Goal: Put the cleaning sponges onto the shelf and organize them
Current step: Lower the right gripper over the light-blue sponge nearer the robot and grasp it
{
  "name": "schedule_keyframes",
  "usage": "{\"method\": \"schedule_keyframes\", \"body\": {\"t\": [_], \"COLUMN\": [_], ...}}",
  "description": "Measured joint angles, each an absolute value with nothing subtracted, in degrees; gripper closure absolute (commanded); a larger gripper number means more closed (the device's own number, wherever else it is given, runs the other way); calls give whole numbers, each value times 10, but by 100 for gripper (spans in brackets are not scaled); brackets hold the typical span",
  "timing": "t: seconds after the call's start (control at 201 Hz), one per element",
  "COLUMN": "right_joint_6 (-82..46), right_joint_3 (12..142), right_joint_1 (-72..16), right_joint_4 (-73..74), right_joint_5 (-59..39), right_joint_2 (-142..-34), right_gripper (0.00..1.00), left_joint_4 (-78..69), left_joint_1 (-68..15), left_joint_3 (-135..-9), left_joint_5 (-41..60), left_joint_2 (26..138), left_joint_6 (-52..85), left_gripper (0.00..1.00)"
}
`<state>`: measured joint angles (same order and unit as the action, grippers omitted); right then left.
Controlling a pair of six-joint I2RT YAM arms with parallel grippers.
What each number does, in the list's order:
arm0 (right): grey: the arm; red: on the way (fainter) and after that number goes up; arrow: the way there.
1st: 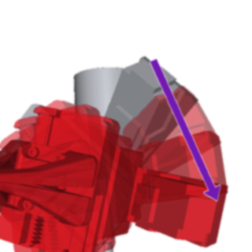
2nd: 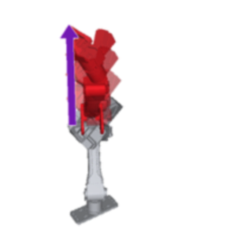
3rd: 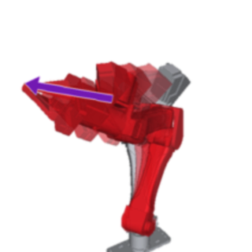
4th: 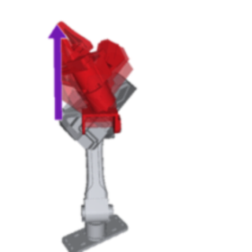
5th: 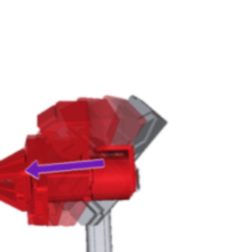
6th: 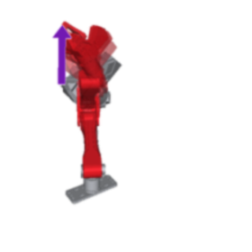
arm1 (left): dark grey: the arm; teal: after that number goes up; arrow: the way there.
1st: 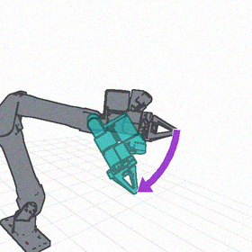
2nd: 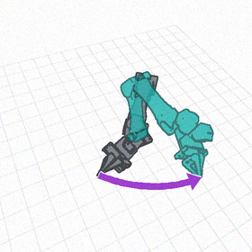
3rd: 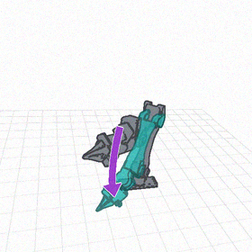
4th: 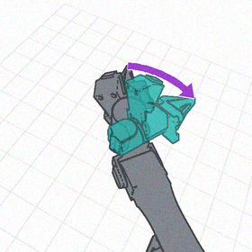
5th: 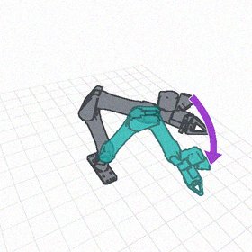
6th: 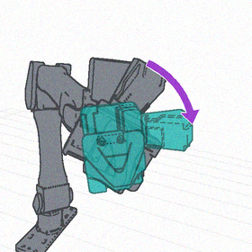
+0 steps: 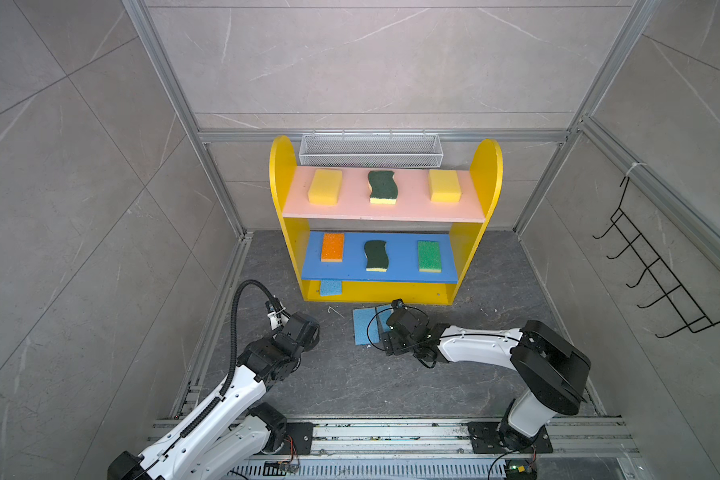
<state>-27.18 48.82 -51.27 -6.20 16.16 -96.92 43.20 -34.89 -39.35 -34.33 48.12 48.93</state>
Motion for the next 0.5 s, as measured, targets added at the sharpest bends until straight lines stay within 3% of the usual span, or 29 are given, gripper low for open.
{"method": "schedule_keyframes", "body": {"t": [0.498], "right_joint_6": [-272], "right_joint_3": [501], "right_joint_1": [-493], "right_joint_4": [-64], "right_joint_5": [159], "right_joint_2": [-994], "right_gripper": [6], "left_joint_4": [420], "left_joint_1": [-349], "left_joint_3": [-393], "left_joint_5": [-344], "left_joint_2": [498], "left_joint_6": [479], "left_gripper": [29]}}
